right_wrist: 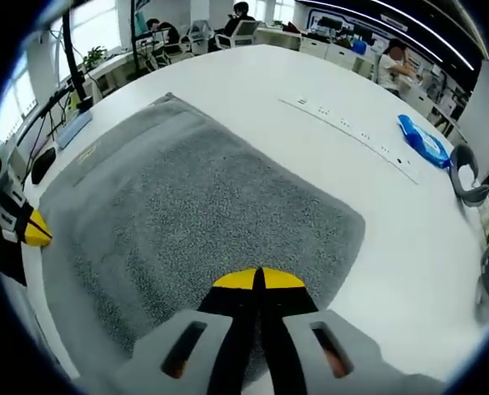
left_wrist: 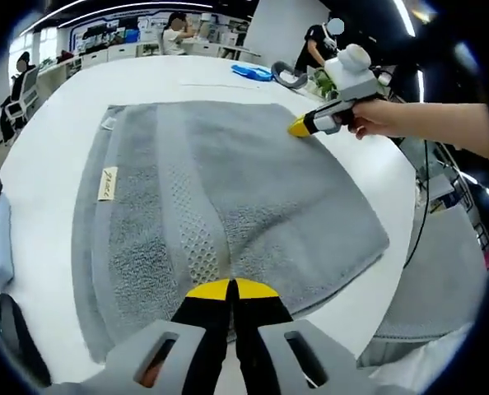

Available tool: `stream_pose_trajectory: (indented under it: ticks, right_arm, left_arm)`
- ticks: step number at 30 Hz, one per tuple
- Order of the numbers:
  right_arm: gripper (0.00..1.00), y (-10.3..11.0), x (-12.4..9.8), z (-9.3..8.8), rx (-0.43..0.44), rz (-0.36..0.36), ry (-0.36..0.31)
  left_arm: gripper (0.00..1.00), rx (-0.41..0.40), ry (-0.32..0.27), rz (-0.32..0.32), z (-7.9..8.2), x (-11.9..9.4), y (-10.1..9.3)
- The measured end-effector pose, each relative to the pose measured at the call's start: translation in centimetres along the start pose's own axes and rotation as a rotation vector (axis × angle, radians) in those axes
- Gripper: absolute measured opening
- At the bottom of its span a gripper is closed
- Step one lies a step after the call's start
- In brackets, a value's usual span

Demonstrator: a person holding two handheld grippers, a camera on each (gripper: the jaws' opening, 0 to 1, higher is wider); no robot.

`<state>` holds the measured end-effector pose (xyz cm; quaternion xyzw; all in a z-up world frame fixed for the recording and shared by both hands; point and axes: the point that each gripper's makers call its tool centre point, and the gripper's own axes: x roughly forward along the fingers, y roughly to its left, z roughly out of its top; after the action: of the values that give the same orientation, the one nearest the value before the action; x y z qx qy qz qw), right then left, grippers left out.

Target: Fold the towel on the table until its edges align and the towel forms a compact rectangular stack.

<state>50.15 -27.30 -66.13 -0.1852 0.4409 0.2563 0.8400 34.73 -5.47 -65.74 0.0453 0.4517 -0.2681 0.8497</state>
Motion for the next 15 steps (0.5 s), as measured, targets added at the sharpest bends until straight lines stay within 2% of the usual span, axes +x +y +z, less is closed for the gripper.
stream_pose_trajectory:
  ticks: [1, 4, 9, 12, 15]
  right_arm:
    - [0.0, 0.0, -0.1, -0.1, -0.004, -0.003, 0.002]
    - [0.0, 0.0, -0.5, -0.8, -0.002, -0.013, 0.004]
    - [0.0, 0.0, -1.2, -1.9, 0.067, -0.012, -0.008]
    - [0.0, 0.2, -1.6, -2.6, 0.098, -0.015, -0.015]
    - [0.0, 0.5, -1.9, -3.1, 0.103, -0.022, -0.026]
  left_arm:
    - [0.01, 0.028, 0.003, 0.022, 0.2, 0.1, 0.3]
    - [0.01, 0.038, 0.006, 0.028, 0.6, 0.3, 0.8]
    - [0.01, 0.056, 0.007, 0.041, 1.1, 0.5, 1.8]
    - [0.01, 0.063, 0.027, 0.036, 1.5, 0.7, 2.2]
    - [0.01, 0.104, 0.062, 0.031, 1.7, 0.8, 2.4]
